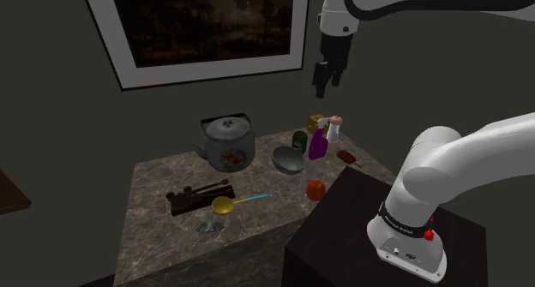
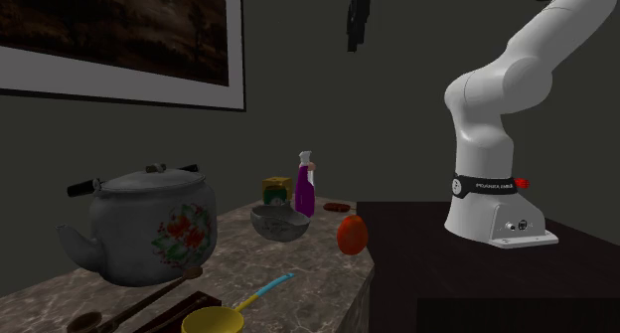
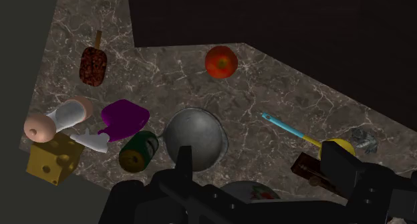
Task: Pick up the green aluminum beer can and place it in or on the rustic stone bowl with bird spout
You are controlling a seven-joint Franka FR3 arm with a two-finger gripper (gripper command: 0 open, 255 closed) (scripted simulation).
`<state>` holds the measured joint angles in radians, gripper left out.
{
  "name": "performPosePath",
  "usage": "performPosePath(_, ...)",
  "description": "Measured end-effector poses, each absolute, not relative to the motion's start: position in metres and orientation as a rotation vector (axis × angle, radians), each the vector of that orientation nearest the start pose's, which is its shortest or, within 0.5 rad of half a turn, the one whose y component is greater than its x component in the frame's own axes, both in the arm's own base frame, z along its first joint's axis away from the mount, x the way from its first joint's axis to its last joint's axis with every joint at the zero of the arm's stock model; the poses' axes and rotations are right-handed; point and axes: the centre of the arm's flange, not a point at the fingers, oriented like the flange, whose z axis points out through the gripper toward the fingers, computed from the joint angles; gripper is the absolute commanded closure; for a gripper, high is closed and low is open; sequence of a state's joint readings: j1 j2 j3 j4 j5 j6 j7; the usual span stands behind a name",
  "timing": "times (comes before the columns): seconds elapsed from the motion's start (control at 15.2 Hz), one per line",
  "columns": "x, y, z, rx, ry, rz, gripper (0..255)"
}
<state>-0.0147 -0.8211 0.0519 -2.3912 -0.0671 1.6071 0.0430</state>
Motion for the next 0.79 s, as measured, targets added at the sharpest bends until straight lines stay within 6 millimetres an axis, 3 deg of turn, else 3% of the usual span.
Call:
performPosePath(0.2,0.307,-0.002,0.578,-3.242,0.033,-0.062,0)
performPosePath(0.79,0.356,-0.071,0.495,-3.22,0.027,-0.054,0)
